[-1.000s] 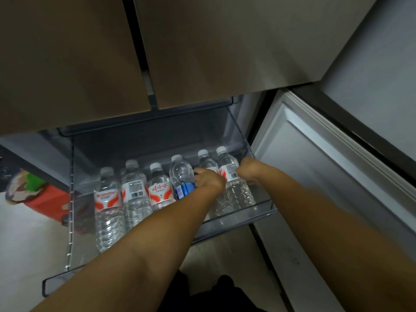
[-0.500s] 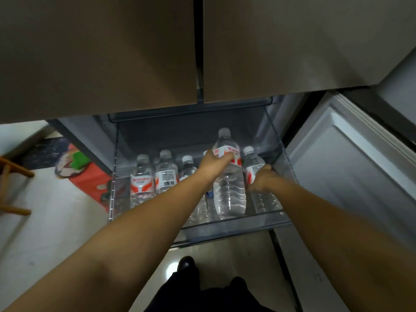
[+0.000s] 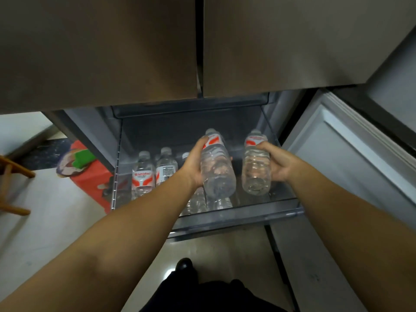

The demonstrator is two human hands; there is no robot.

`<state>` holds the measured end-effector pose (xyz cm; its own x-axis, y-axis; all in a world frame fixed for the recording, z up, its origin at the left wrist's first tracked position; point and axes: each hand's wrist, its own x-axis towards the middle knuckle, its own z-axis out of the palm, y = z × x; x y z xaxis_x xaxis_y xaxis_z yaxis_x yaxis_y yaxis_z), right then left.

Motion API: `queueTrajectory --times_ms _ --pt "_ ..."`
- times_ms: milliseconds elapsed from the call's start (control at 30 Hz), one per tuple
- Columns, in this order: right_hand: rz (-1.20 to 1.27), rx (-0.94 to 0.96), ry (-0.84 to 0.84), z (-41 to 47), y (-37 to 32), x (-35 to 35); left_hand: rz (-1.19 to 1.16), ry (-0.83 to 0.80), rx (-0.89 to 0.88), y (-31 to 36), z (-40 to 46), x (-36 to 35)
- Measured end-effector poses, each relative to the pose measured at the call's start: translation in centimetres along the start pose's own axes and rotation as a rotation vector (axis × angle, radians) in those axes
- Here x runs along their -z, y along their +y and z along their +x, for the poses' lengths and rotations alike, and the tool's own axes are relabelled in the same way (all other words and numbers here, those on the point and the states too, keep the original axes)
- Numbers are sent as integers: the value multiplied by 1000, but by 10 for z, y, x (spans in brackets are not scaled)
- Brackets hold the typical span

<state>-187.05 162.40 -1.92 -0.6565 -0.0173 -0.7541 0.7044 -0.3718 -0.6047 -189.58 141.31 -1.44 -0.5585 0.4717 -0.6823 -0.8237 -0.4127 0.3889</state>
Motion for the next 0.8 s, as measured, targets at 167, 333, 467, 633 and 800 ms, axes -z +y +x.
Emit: queueTrajectory --times_ms 167,333,467,633,800 --pt "111 58 -57 -19 -3 5 -94 -92 -29 -7 -16 -2" --pt "105 123 -91 -36 -2 5 -46 -191 -27 -22 -36 -12" --pt "136 165 -128 -50 3 7 -22 -321 -22 -38 -53 -24" --pt "162 192 -314 -74 16 13 15 -463 -28 -59 -74 -37" --pt "168 263 -362 -106 34 26 69 -495 -45 -74 -87 -37"
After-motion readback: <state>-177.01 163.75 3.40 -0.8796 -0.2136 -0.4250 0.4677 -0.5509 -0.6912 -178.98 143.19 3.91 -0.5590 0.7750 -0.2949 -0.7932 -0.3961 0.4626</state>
